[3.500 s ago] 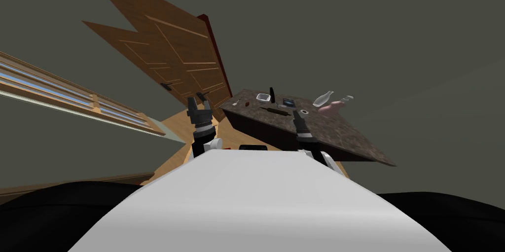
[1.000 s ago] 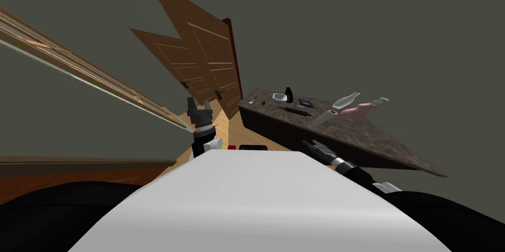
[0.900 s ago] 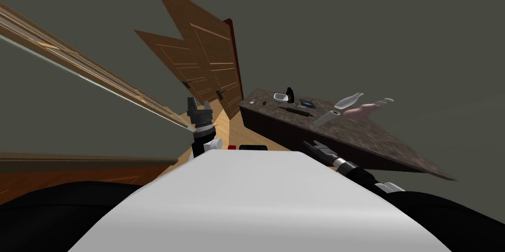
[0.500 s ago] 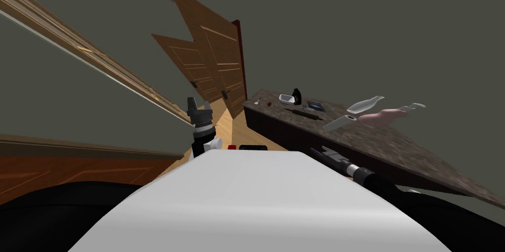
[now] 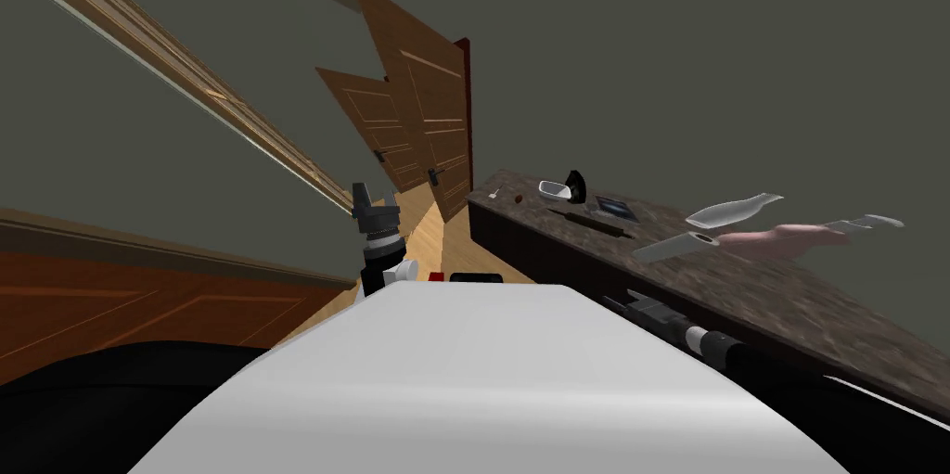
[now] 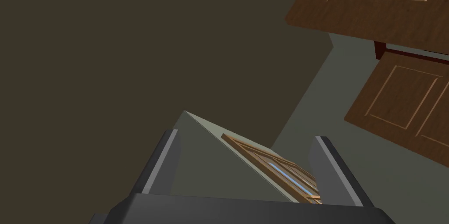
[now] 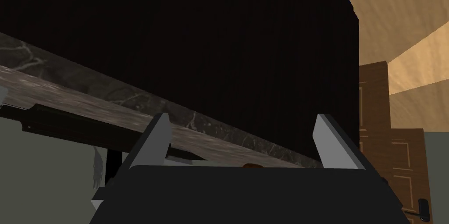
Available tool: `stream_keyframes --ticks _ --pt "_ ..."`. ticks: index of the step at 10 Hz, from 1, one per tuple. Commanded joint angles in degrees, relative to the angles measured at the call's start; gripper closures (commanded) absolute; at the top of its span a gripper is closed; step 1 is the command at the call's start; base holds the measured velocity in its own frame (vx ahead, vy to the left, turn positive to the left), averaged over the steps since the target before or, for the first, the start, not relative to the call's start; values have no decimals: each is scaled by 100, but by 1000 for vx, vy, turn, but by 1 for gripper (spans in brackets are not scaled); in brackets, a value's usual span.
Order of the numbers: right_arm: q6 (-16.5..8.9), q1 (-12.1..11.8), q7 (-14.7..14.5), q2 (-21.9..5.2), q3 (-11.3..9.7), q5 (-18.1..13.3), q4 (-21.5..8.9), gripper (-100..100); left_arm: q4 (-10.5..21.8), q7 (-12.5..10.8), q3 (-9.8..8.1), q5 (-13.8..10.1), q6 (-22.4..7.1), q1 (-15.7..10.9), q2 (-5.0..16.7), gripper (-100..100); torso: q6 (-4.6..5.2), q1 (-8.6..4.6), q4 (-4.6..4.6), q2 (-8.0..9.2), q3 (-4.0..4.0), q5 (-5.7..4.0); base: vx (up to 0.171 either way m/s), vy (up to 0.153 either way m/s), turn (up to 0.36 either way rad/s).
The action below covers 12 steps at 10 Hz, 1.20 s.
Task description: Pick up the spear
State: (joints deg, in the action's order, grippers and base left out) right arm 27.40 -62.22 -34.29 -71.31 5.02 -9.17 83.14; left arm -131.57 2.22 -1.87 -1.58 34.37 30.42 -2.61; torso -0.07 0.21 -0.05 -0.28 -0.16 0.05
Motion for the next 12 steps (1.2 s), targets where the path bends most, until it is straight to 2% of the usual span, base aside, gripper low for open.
stream_keyframes --ticks 1,3,4,7,8,9,12 --pt "-25 -99 -59 -226 -18 -4 -103 -100 0 0 0 0 0 0 0 0 0 0 0 0 0 0 62 51 147" --pt "-63 -270 -212 -626 -182 -32 -468 -100 0 0 0 0 0 0 0 0 2 -5 1 3 2 0 73 48 208" --pt "-63 -270 -212 -662 -182 -32 -503 -100 0 0 0 0 0 0 0 0 0 -2 -1 -2 -1 0 62 41 161" --pt "-146 -445 -388 -1188 -450 -61 -1036 -100 0 0 -1 0 0 0 1 0 -1 -17 -2 -10 -6 -3 108 5 300" --pt "-178 -483 -434 -1329 -542 -68 -1187 -100 0 0 -1 0 0 0 1 0 -6 -27 -6 -26 -16 -5 149 -63 378" --pt "-178 -483 -434 -1329 -542 -68 -1191 -100 0 0 -1 0 0 1 1 0 -1 -40 -8 -30 -19 -8 98 -73 61" --pt "-274 -547 -534 -1660 -814 -82 -1574 -100 0 0 -1 0 0 1 1 0 -2 -44 -5 -19 -12 -10 127 -83 281"
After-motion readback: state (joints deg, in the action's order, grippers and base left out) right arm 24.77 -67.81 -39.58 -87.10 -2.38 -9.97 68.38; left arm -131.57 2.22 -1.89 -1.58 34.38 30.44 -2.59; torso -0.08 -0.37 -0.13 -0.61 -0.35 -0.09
